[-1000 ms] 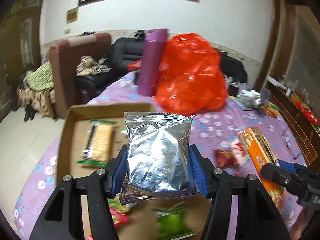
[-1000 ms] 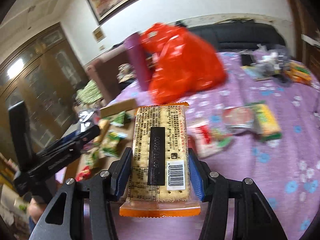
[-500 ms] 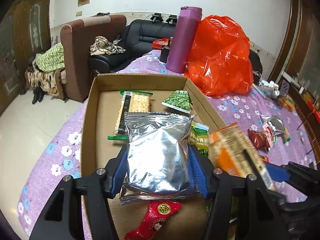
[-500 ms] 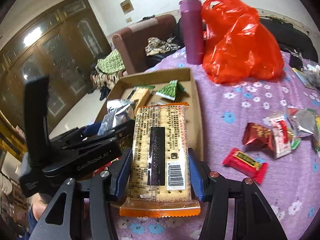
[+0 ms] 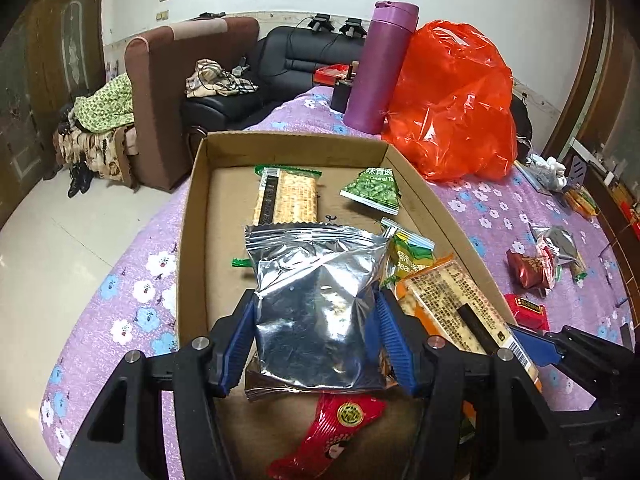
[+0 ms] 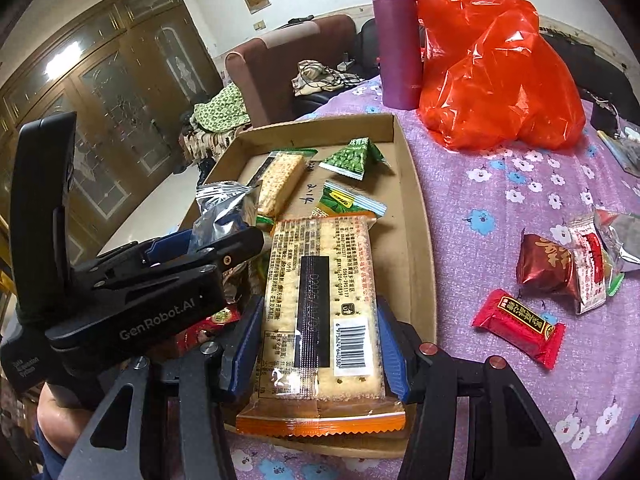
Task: Organize snacks
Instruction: 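Open both grippers to drop the silver bag and cracker pack into the box, then grasp a red candy bar on the table with the left gripper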
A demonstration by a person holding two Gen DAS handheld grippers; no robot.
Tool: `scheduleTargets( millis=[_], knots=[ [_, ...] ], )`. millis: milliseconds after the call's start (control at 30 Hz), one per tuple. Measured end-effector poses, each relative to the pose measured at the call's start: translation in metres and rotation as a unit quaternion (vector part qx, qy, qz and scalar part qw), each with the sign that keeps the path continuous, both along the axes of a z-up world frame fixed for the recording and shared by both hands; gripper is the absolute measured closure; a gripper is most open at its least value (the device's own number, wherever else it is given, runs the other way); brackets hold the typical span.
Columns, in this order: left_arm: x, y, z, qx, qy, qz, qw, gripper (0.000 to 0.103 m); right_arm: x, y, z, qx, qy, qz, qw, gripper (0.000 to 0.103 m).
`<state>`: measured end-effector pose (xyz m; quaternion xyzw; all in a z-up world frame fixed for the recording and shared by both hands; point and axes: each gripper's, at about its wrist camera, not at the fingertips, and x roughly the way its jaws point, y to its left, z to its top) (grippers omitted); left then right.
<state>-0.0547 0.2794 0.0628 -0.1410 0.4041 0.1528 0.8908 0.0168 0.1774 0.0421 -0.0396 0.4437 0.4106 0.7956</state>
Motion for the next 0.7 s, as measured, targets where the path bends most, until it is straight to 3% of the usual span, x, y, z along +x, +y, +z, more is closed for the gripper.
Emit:
scheduleTargets(
  millis=[433, 700],
  knots=[
    [-0.007, -0.003, 0.016, -0.015, -0.012, 0.002, 0.9998, 0.037, -0.004, -0.03, 0.023, 0.038, 0.001, 0.001, 0.999, 0.038],
    [-0.001, -0.035, 0.036, 0.002, -0.028, -0.03, 0.9992, 0.036, 0.024, -0.114, 0.052, 0.079, -0.012, -0.077, 0.994, 0.039]
  ],
)
